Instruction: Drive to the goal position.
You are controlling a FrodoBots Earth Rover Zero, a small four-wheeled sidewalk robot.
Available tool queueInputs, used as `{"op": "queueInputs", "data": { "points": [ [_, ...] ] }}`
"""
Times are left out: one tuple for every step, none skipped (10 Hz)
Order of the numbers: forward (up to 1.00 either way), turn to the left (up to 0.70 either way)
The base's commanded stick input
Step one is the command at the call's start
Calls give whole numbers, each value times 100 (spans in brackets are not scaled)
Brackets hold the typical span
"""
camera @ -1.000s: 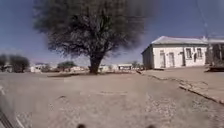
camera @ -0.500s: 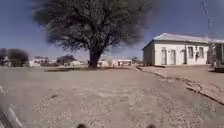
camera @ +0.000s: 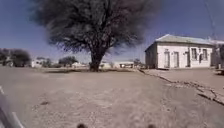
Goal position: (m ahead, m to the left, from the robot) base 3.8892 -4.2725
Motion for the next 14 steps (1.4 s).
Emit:
{"op": "queueInputs", "data": {
  "points": [
    [70,-33],
    [70,-34],
    [70,-30],
    [70,-22],
    [70,-15],
    [70,0],
    [70,0],
    [70,0],
    [70,0],
    [70,0],
    [70,0],
    [70,0],
    [70,0],
    [70,0]
  ]
}}
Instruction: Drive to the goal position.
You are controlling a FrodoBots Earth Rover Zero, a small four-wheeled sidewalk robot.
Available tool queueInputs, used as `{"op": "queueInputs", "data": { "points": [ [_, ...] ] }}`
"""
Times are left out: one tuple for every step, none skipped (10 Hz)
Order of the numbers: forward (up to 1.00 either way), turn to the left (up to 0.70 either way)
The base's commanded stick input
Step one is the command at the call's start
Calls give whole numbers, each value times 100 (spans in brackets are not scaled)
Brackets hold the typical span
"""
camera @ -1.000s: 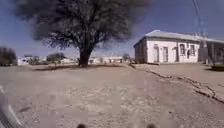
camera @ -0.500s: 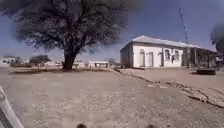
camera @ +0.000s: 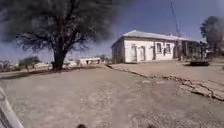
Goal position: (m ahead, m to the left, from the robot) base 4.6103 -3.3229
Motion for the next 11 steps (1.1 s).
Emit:
{"op": "queueInputs", "data": {
  "points": [
    [70,0],
    [70,0],
    [70,0],
    [70,-34],
    [70,-34],
    [70,-34],
    [70,-34],
    [70,-34],
    [70,-34],
    [70,-34],
    [70,-34]
  ]
}}
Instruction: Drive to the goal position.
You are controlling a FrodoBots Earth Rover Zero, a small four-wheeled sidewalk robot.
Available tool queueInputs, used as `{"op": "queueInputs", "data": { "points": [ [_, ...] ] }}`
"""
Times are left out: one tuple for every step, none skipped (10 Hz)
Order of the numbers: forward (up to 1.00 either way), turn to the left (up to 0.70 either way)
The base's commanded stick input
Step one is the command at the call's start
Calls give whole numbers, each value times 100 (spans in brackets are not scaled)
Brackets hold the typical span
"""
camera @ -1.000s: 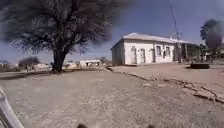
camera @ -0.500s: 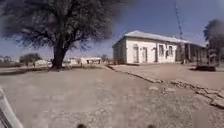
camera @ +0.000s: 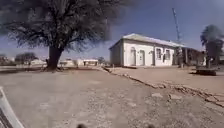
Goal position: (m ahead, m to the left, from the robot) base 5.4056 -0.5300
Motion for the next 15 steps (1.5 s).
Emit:
{"op": "queueInputs", "data": {
  "points": [
    [70,-34],
    [70,-34],
    [70,-34],
    [70,-34],
    [70,-34],
    [70,-34],
    [70,-34],
    [70,-34],
    [70,-34],
    [70,-34],
    [70,-34],
    [70,-34],
    [70,-34],
    [70,-34],
    [70,0]
  ]
}}
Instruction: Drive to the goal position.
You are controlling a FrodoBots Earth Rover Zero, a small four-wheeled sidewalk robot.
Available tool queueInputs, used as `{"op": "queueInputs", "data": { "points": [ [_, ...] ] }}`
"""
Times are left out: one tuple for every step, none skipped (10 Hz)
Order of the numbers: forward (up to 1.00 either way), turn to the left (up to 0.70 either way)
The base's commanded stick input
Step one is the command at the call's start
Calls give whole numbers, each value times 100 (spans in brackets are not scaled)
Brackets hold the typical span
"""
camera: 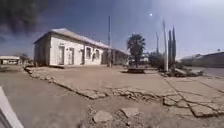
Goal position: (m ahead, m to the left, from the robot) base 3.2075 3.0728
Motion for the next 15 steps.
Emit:
{"op": "queueInputs", "data": {
  "points": [
    [70,0],
    [70,0],
    [70,0],
    [70,0],
    [70,0],
    [70,0],
    [70,0],
    [70,0],
    [70,0],
    [70,0],
    [70,0],
    [70,0],
    [70,0],
    [70,0],
    [70,0]
  ]
}}
